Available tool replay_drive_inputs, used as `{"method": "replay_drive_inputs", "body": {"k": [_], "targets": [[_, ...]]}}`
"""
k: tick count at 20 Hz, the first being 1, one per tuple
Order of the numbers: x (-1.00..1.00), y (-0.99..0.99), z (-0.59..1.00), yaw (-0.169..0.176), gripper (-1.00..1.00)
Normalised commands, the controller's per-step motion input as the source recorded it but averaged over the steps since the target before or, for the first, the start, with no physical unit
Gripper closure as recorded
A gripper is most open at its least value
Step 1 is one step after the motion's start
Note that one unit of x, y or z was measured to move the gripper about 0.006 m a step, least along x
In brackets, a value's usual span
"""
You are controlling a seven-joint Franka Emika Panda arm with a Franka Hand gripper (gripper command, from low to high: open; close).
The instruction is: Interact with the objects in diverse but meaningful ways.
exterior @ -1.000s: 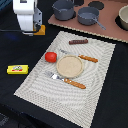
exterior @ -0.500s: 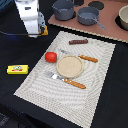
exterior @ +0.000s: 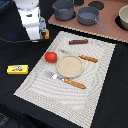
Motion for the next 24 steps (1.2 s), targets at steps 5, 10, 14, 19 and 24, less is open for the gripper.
{"method": "replay_drive_inputs", "body": {"k": [5,10,14,19,24], "targets": [[0.00,0.09,-0.34,0.001,-1.00],[0.02,0.21,0.10,0.000,-1.00],[0.01,0.32,0.95,-0.005,-1.00],[0.00,0.14,1.00,-0.047,-1.00],[0.01,-0.40,0.71,-0.051,-1.00]]}}
